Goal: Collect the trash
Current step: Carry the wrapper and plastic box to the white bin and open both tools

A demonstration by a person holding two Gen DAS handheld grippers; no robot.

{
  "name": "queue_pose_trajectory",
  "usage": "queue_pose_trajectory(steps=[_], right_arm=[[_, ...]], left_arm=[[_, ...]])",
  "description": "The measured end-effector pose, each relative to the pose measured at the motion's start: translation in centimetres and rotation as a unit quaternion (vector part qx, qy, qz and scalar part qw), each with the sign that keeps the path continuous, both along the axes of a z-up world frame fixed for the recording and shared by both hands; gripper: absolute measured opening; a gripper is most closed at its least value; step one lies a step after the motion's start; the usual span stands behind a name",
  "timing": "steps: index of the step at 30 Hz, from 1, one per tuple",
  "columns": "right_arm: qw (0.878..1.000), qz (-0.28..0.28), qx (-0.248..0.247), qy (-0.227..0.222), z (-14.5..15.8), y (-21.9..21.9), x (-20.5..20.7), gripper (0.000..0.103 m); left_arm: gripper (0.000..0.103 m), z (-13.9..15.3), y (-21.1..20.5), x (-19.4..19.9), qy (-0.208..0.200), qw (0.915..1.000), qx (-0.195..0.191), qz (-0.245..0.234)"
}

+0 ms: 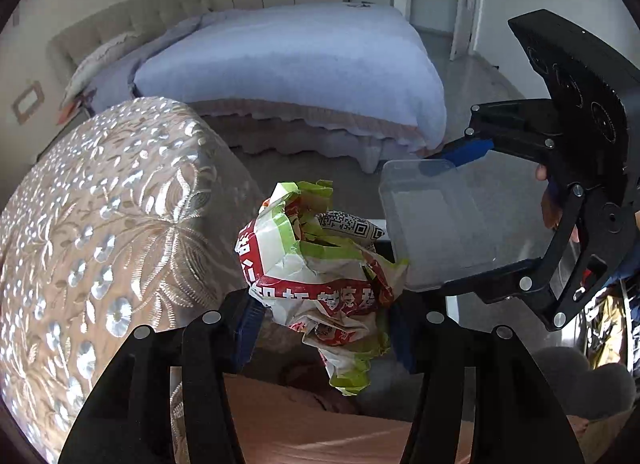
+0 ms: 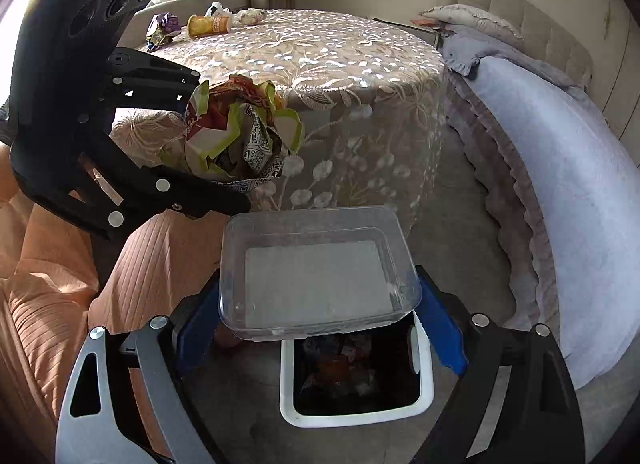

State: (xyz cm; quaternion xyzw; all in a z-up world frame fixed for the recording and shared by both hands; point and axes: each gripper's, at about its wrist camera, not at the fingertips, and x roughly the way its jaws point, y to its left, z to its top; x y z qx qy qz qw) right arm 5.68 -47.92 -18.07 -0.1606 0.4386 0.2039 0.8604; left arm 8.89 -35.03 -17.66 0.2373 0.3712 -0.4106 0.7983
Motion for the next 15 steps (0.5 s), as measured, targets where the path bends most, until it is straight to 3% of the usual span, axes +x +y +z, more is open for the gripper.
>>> queue_pose_trajectory(steps=[5, 12, 14, 15], right_arm=[[0.998, -0.005, -0.039, 0.058, -4.5, -3.6, 0.2, 0.088], [0.992, -0.005, -0.059, 0.114, -9.7, -7.0, 0.5, 0.088], [0.991, -0.010, -0.058, 0.123, -10.7, -7.8, 0.7, 0.089], [0.990, -0.012, -0.057, 0.130, -11.1, -8.2, 0.8, 0.090]], left_arm=[[0.053, -2.9, -4.3, -1.1, -0.009, 0.9955, 0.024, -0.091], [0.054, -7.5, -9.5, -0.6, 0.007, 0.9841, 0.074, -0.161], [0.055, -8.6, -10.3, -0.1, 0.021, 0.9816, 0.082, -0.171], [0.063, -9.1, -10.7, 0.2, 0.028, 0.9804, 0.088, -0.174]])
